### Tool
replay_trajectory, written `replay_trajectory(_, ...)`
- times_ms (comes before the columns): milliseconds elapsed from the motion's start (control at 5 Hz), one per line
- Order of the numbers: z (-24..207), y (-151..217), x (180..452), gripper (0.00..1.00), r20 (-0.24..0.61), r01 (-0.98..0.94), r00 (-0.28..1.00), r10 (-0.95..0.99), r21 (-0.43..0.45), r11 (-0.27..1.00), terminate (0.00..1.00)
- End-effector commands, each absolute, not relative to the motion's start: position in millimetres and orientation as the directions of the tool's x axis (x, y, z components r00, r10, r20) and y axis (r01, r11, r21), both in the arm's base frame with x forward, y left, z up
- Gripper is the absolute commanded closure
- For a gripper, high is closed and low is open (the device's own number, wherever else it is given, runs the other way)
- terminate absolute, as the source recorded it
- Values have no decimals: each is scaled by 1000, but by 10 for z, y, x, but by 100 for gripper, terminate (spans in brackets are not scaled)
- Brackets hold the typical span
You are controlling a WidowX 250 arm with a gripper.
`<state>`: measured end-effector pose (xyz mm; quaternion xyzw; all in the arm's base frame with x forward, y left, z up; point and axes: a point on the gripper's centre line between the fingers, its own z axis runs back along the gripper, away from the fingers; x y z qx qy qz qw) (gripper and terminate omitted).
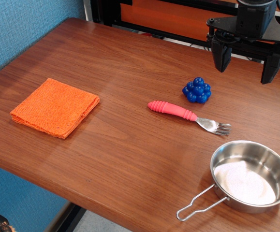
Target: Move the fork onto the orange cloth.
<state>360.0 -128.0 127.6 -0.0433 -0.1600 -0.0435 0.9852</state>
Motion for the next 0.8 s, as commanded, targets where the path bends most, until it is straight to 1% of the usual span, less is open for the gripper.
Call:
replay_trajectory(0,1276,-1280,3600,0,319,99,945,-72,-71,992,0)
replay_trajectory(200,1213,-1134,3649,0,274,338,913,-303,-88,937,0)
replay_trajectory(400,1139,-874,3620,0,282,561,802,-527,-49,827,0)
replay_trajectory(600,1064,-631,3677,0,179,748,655,-735,-16,663,0)
